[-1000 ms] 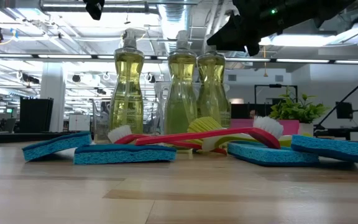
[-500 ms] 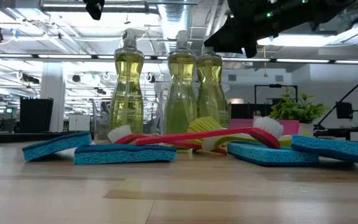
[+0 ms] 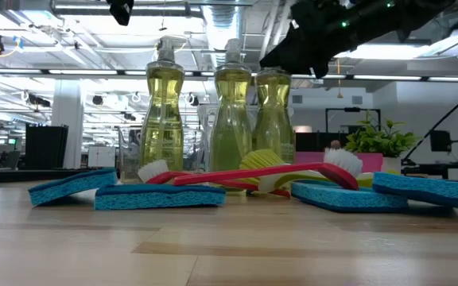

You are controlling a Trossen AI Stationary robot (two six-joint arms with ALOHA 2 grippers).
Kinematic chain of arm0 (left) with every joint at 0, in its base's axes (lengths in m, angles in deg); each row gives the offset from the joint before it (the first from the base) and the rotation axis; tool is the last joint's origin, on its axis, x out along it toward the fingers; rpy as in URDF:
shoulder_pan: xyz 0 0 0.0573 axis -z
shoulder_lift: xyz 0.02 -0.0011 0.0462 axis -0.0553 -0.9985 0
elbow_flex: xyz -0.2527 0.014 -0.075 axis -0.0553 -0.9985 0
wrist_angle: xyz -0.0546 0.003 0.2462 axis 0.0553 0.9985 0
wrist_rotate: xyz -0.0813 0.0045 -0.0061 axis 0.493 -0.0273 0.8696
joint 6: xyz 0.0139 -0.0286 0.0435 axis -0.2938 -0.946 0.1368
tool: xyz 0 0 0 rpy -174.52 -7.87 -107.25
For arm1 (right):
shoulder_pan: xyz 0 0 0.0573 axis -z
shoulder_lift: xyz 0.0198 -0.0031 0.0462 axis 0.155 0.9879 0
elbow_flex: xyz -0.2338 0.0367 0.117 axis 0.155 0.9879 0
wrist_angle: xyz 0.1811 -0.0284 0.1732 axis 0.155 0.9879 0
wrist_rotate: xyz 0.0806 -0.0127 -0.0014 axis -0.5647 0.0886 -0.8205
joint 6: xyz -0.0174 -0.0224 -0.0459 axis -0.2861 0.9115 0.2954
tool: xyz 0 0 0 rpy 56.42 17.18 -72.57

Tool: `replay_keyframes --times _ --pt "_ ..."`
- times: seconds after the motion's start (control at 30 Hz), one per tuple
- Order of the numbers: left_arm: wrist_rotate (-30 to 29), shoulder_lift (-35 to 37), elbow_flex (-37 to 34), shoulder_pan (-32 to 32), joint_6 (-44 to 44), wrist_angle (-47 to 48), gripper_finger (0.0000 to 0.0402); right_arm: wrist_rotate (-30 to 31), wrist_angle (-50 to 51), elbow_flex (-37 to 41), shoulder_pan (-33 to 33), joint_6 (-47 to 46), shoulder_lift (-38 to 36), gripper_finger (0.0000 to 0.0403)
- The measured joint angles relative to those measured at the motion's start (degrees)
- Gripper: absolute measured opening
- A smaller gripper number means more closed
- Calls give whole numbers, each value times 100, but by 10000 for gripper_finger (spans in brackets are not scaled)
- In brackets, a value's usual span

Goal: Pick & Place Kitchen Sink Supplies
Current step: Put the yellow soap dispenser into the right transparent bin

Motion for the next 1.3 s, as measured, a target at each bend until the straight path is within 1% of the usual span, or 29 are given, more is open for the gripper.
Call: replay_keyframes --times 0.13,0.3,0.57,0.7,0.87,0.93,1.1,1.23,1.3 --pt "-1 0 0 0 0 0 30 4 -102 0 8 -43 0 233" --pt "0 0 0 0 1 0 30 11 -358 -2 38 -58 1 232" --pt "0 0 0 0 0 -2 30 19 -453 -2 89 -58 7 199" --pt "0 0 0 0 0 -2 30 18 -451 -2 88 -122 7 165" --pt "-1 0 0 0 -1 -2 30 23 -445 -4 78 -166 7 109" --pt "0 0 0 0 1 -2 30 19 -436 -4 79 -168 7 97" --pt "0 0 0 0 1 -2 30 21 -443 -4 80 -173 4 97" --pt "1 0 0 0 -1 -2 30 21 -413 -30 79 -251 -13 112" --pt "0 0 0 0 0 -2 30 21 -368 -91 56 -244 -12 110"
